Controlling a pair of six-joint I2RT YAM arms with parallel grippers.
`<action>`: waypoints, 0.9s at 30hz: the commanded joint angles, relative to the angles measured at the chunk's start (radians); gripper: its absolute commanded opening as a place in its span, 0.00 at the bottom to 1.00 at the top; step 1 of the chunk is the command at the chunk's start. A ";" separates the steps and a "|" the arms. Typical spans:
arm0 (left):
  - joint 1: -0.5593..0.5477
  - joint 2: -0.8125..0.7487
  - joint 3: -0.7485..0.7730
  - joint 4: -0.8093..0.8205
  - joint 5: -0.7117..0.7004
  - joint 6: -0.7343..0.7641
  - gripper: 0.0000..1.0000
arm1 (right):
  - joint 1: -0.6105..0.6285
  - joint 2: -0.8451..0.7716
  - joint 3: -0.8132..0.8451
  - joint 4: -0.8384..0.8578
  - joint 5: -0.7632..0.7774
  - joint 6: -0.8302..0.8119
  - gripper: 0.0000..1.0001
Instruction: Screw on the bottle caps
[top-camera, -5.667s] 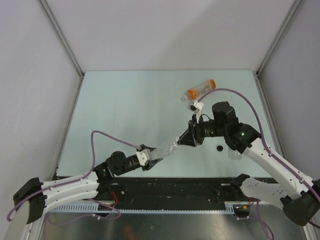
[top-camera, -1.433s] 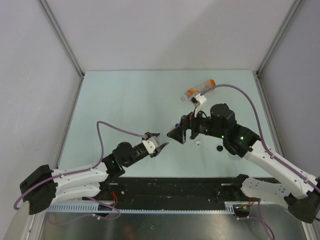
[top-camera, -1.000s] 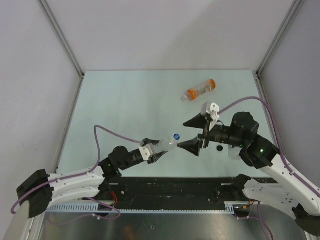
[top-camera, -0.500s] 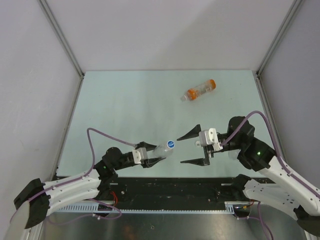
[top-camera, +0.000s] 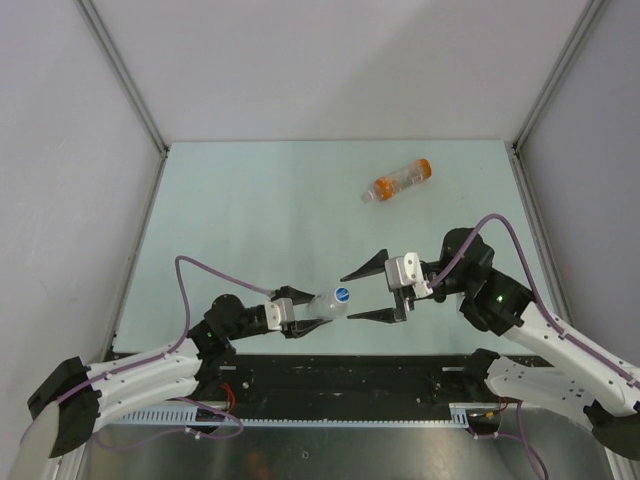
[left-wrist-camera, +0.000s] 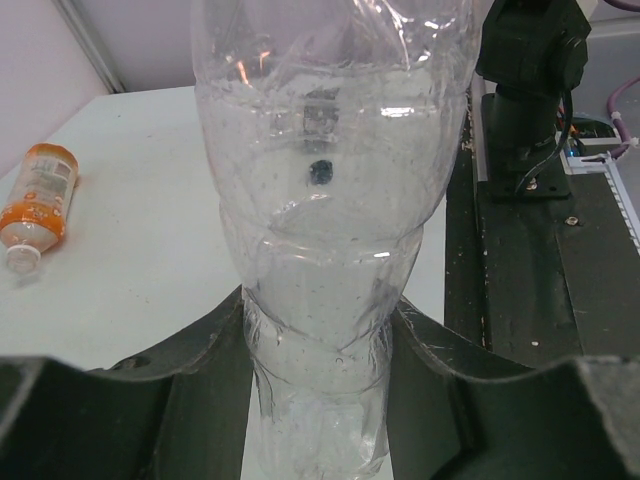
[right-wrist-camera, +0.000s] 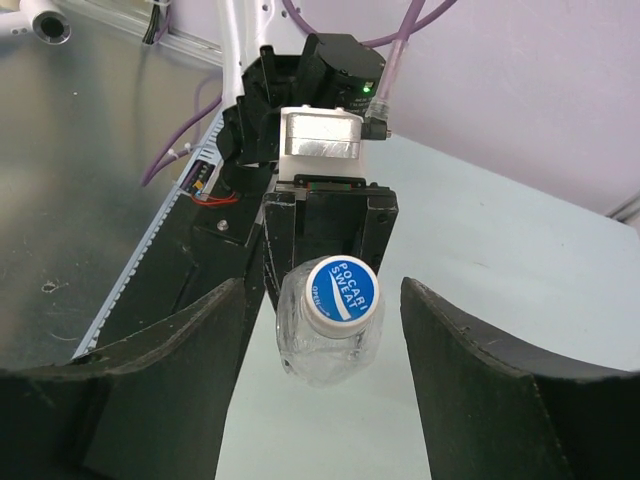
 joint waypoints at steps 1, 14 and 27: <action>0.006 -0.003 0.006 0.046 0.026 -0.015 0.00 | 0.015 0.016 0.004 0.058 -0.004 0.009 0.67; 0.007 -0.007 0.009 0.045 0.028 -0.021 0.00 | 0.039 0.025 0.005 0.045 0.030 0.012 0.47; 0.007 -0.031 0.025 0.037 -0.001 -0.005 0.00 | 0.063 0.031 0.005 0.004 0.128 0.067 0.28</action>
